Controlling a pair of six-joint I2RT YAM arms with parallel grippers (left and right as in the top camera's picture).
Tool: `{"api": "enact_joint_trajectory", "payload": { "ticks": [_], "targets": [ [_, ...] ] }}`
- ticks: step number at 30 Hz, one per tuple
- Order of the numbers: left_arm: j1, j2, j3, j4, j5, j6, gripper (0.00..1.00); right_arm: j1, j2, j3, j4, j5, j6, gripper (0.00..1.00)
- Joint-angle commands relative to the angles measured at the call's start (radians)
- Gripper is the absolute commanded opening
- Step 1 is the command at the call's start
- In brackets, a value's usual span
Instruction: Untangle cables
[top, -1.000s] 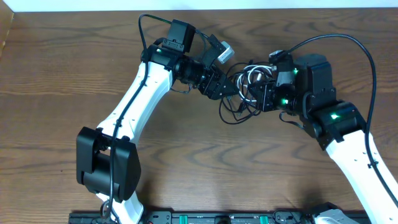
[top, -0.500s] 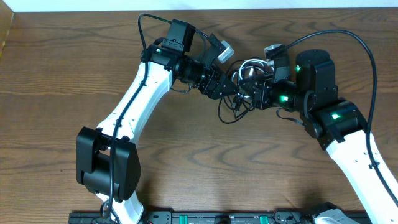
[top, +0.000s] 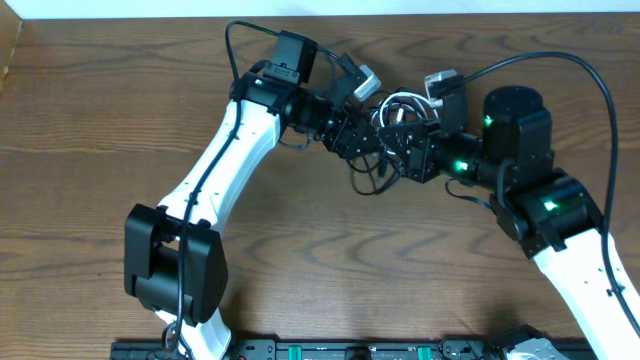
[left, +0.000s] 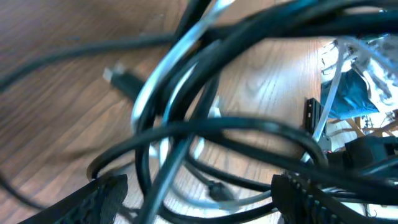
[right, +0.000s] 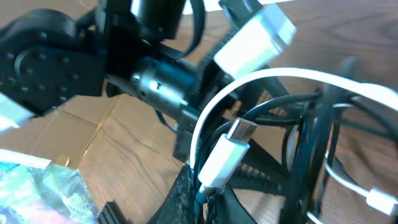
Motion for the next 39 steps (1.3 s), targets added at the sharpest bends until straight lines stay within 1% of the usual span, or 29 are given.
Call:
{"api": "enact_joint_trajectory", "payload": {
  "ticks": [1, 2, 3, 4, 7, 8, 9, 11, 13, 16, 19, 25, 30, 34, 39],
  "targets": [
    [-0.029, 0.008, 0.009, 0.014, 0.005, 0.009, 0.76, 0.008, -0.038, 0.032, 0.01, -0.029, 0.007, 0.02],
    [-0.033, 0.008, 0.009, 0.021, 0.005, 0.009, 0.7, 0.008, -0.041, 0.032, 0.008, -0.026, 0.007, 0.02],
    [-0.036, 0.008, 0.009, 0.027, 0.005, 0.009, 0.57, 0.008, -0.042, 0.032, 0.007, -0.026, 0.007, 0.01],
    [-0.04, 0.008, 0.009, 0.03, 0.003, 0.009, 0.5, 0.008, -0.043, 0.032, 0.008, -0.026, 0.007, 0.01],
    [-0.042, 0.008, 0.009, 0.032, -0.052, 0.004, 0.26, 0.008, -0.043, 0.032, 0.006, -0.025, 0.007, 0.02],
    [-0.042, 0.008, 0.009, 0.032, -0.083, -0.008, 0.13, 0.008, -0.043, 0.032, 0.004, -0.022, 0.007, 0.02],
    [-0.039, 0.008, 0.009, 0.031, -0.122, -0.023, 0.08, 0.008, -0.043, 0.032, 0.001, -0.018, 0.007, 0.01],
    [-0.037, 0.008, 0.009, 0.031, -0.213, -0.052, 0.07, 0.008, -0.043, 0.032, -0.011, 0.006, 0.008, 0.02],
    [-0.03, 0.008, 0.009, 0.028, -0.293, -0.057, 0.08, 0.008, -0.043, 0.032, -0.027, 0.041, 0.007, 0.02],
    [0.0, 0.008, 0.009, 0.029, -0.409, -0.095, 0.08, 0.007, -0.048, 0.032, -0.06, 0.13, 0.023, 0.02],
    [0.058, 0.008, 0.009, 0.028, -0.47, -0.12, 0.08, -0.002, -0.061, 0.032, -0.086, 0.207, 0.021, 0.01],
    [0.252, 0.007, 0.009, 0.023, -0.481, -0.192, 0.07, -0.08, -0.111, 0.032, -0.092, 0.228, 0.002, 0.02],
    [0.394, 0.006, 0.009, 0.005, -0.482, -0.194, 0.08, -0.164, -0.152, 0.032, -0.119, 0.228, -0.013, 0.02],
    [0.44, -0.001, 0.009, 0.002, -0.482, -0.193, 0.08, -0.205, -0.155, 0.032, -0.179, 0.237, -0.036, 0.02],
    [0.441, -0.027, 0.009, 0.002, -0.476, -0.199, 0.08, -0.241, -0.143, 0.032, -0.246, 0.277, -0.063, 0.02]
  ]
}}
